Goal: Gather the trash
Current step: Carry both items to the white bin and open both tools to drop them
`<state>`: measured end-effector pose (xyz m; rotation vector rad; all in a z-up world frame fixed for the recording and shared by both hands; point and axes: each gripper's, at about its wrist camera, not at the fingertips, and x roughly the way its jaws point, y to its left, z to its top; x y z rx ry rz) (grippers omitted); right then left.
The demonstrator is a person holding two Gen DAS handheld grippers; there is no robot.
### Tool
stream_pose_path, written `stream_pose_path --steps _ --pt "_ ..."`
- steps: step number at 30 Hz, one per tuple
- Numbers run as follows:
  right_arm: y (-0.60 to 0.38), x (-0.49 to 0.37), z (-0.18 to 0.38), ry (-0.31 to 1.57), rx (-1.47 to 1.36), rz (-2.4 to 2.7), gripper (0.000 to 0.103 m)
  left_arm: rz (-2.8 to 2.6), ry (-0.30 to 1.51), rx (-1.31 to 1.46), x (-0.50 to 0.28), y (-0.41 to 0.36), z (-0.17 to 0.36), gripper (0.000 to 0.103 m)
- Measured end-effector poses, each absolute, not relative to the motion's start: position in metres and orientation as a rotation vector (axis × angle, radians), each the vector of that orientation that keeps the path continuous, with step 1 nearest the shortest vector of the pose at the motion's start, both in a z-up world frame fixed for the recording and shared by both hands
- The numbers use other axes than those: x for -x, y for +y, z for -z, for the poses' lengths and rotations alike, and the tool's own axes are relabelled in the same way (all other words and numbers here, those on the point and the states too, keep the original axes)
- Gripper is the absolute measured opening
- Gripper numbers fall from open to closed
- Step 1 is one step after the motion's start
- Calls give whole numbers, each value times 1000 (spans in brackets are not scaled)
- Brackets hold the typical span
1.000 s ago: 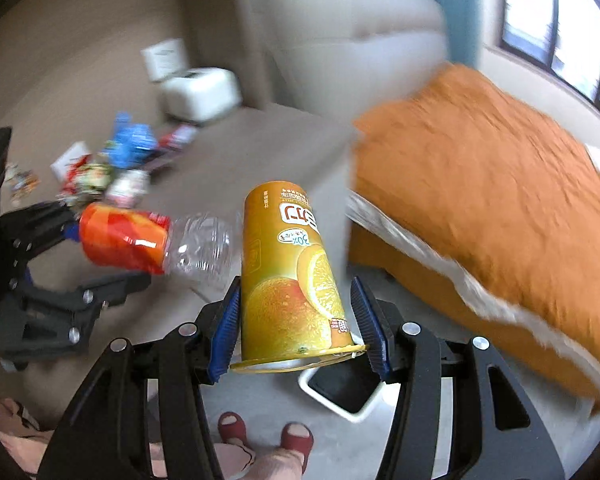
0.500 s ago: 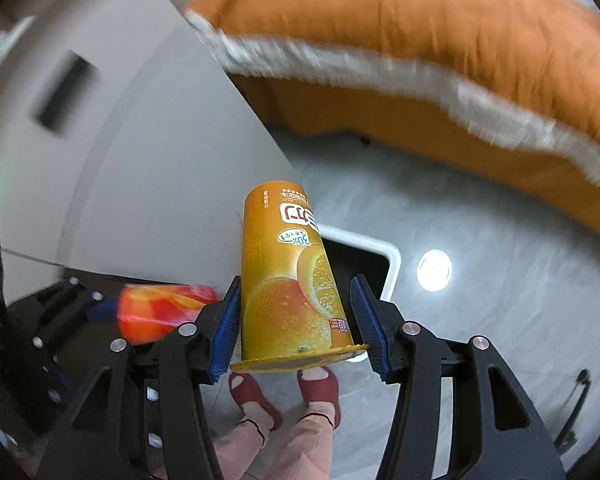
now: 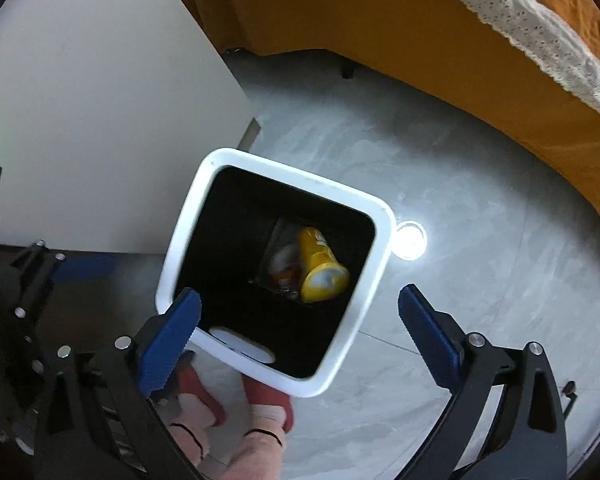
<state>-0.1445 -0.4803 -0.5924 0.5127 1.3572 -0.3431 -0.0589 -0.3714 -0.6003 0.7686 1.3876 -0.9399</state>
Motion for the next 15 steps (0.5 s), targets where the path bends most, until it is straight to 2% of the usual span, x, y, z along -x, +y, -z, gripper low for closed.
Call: stream_pose_path --steps 4,8,15 --pt "-482 146 566 1343 -519 346 98 941 1351 -782 63 -374 558 98" --pt "-474 151 512 1297 -493 352 98 946 1309 -732 66 -374 495 98" --pt "-458 160 361 1099 -428 374 98 959 1178 -554 63 -358 349 98"
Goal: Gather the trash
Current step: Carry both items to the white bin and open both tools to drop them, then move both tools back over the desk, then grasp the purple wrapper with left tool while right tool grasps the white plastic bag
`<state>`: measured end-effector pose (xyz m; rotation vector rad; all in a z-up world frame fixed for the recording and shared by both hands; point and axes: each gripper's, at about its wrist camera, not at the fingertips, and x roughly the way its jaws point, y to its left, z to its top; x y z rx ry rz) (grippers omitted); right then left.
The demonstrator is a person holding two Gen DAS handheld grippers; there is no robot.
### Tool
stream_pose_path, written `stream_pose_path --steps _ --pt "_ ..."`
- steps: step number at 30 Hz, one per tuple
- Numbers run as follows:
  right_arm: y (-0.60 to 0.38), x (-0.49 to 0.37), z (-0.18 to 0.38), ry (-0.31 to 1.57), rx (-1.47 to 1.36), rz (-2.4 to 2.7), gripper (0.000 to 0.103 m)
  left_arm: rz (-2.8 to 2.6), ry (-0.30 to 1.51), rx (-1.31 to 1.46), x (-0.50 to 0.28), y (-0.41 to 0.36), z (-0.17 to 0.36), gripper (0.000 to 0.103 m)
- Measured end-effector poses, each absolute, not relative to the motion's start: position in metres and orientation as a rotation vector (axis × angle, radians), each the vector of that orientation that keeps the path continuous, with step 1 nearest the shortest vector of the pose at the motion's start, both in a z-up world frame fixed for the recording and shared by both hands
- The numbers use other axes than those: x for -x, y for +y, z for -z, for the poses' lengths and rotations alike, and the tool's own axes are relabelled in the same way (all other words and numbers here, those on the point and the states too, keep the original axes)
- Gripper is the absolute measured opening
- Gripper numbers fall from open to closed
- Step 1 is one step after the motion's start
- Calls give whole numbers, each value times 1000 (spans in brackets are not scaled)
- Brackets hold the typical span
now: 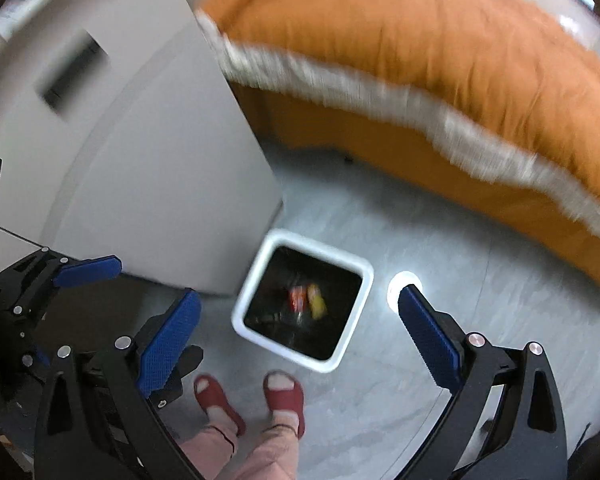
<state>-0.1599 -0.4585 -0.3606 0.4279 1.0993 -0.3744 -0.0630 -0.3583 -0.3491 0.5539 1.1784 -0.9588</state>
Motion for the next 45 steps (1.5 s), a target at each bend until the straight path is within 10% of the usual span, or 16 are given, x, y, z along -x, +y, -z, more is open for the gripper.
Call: stream_pose_path --steps 18,45 --pt "-321 70 98 604 -129 9 98 495 696 -239 9 -164 85 98" --pt "-148 -75 142 774 49 -97 98 -95 686 -83 -113 100 92 98"
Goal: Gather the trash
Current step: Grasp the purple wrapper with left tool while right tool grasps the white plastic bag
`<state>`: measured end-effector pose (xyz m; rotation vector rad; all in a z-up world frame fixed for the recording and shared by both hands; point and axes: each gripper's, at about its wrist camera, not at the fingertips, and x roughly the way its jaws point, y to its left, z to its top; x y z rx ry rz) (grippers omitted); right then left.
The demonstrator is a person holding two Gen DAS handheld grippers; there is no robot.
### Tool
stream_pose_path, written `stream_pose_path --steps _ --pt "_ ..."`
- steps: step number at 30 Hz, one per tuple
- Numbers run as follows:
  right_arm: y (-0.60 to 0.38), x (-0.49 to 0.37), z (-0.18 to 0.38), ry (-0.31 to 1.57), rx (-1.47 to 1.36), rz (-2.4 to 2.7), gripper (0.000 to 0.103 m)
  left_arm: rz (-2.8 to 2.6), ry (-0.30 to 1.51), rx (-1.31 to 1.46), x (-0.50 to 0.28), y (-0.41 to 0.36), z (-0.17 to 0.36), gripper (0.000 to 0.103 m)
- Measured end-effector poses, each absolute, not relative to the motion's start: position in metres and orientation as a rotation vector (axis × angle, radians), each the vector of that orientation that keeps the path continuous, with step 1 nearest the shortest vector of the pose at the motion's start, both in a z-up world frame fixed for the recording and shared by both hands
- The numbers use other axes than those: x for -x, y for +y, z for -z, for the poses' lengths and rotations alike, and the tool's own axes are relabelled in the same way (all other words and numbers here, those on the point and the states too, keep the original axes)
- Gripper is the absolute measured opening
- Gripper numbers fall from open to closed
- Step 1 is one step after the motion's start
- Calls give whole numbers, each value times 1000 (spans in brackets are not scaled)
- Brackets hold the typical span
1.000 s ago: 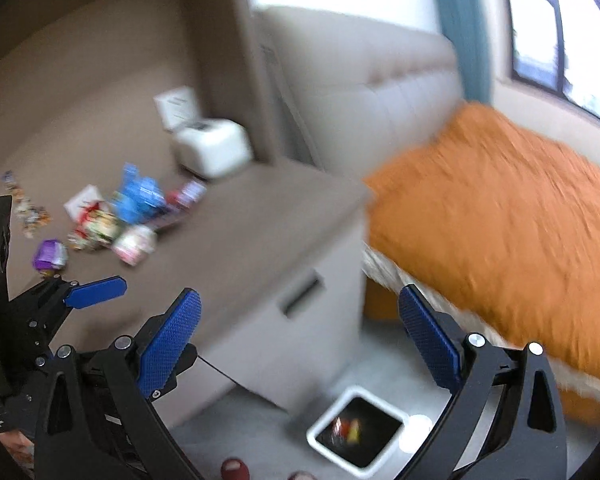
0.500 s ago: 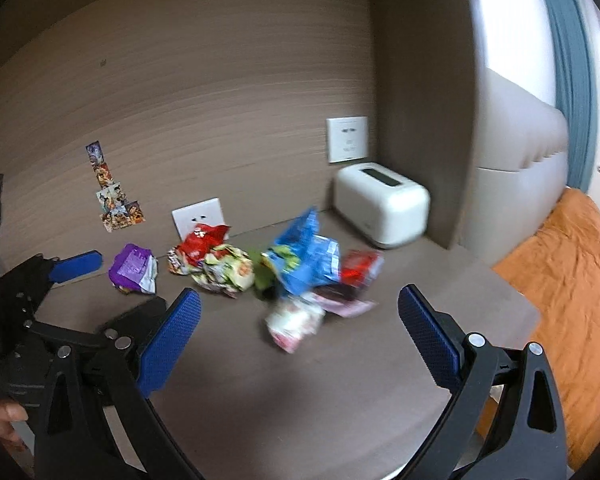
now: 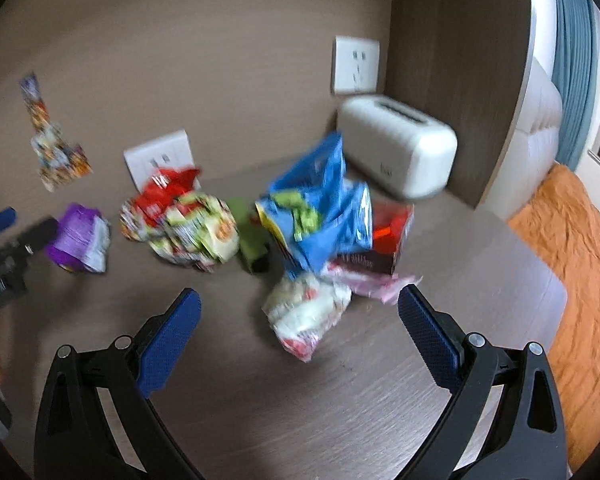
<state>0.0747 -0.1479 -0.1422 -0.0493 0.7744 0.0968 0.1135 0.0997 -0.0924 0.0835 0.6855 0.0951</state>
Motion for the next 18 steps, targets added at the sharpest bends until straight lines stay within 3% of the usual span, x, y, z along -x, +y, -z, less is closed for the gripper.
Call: stream_pose_path --steps 13,14,16,17,18 --pt "-129 -106 200 902 76 -60 98 -128 821 -39 -184 137 143 97" --pt "-129 -107 202 904 75 -59 93 -119 832 -26 -187 139 146 96" --pt "-128 -110 204 911 64 -73 82 -95 849 -19 -191 139 152 69" --pt "-129 -111 203 906 50 -83 67 -91 858 -25 -193 139 154 69" --pt "-129 -112 202 902 43 -96 62 -89 854 -32 -192 138 155 67"
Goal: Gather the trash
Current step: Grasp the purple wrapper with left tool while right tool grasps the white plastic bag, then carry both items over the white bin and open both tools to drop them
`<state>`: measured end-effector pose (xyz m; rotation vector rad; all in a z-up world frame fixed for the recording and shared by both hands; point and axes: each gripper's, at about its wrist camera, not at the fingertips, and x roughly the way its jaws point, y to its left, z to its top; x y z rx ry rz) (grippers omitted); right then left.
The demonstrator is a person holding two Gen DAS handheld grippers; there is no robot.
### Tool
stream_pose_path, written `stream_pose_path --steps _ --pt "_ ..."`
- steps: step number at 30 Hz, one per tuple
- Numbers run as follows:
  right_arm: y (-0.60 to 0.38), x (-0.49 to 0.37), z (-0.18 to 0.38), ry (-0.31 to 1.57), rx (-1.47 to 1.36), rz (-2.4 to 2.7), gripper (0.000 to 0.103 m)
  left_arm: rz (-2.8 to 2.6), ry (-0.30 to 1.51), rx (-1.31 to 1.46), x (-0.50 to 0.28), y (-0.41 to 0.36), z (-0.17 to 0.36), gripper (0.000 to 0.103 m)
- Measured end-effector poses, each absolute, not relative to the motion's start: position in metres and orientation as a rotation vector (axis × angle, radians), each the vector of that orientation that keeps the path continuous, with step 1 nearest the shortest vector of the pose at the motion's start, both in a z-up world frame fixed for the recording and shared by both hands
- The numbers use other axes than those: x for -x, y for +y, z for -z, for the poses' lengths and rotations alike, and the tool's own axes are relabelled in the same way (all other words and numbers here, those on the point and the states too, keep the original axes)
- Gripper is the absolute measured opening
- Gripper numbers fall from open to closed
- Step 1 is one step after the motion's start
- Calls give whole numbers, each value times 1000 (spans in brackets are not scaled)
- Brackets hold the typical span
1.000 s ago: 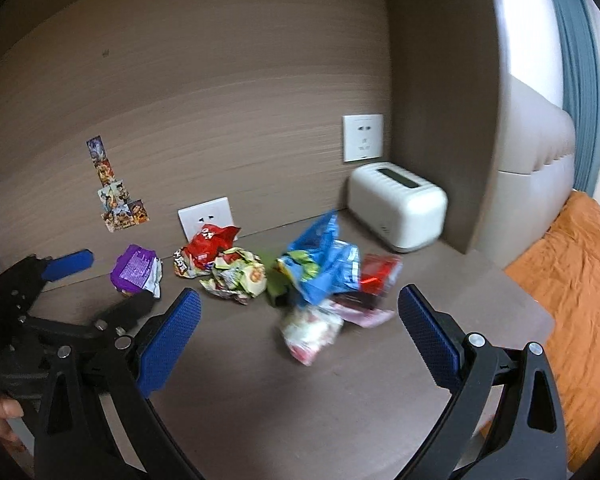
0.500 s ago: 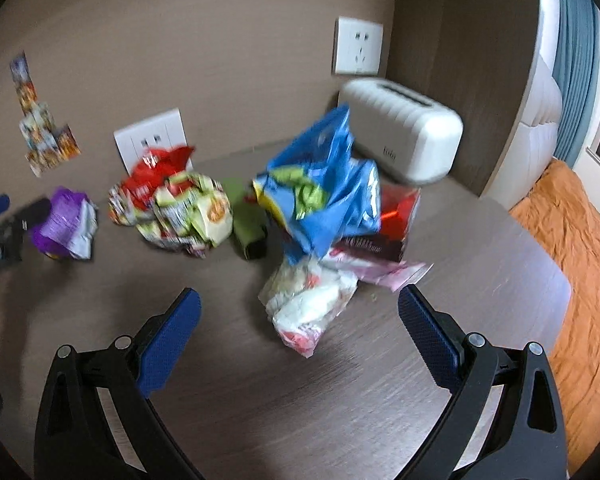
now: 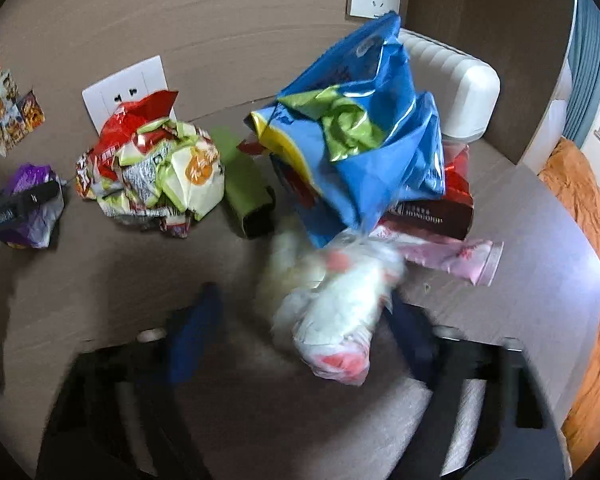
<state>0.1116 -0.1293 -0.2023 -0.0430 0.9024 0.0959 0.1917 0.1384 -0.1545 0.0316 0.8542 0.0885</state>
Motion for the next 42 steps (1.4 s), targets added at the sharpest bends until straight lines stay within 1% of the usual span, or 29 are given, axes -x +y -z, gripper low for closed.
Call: stream_pose_path --steps 1,2,3,12,18,25,29,36,42 --pt "-130 -114 201 906 41 -102 55 -80 850 -41 -189 136 154 64" --pt "-130 -115 201 911 42 -106 52 -69 850 -46 -187 134 152 63" --pt "-130 -115 200 916 42 -115 52 -62 851 -47 -186 133 152 61" --pt "-136 -79 171 887 10 -198 52 11 850 -39 -135 120 130 61" --pt "-150 -43 140 823 -5 -216 52 126 835 -56 -97 81 109 61" --pt "-190 0 107 739 -54 -160 52 320 798 -150 -65 2 93 61" --pt "-222 20 104 734 -90 -81 52 454 788 -220 -51 -56 92 61" --pt "-294 73 121 782 -174 108 52 669 801 -341 -18 -151 107 61" --pt "-348 114 146 830 -265 242 52 835 839 -467 19 -222 137 61"
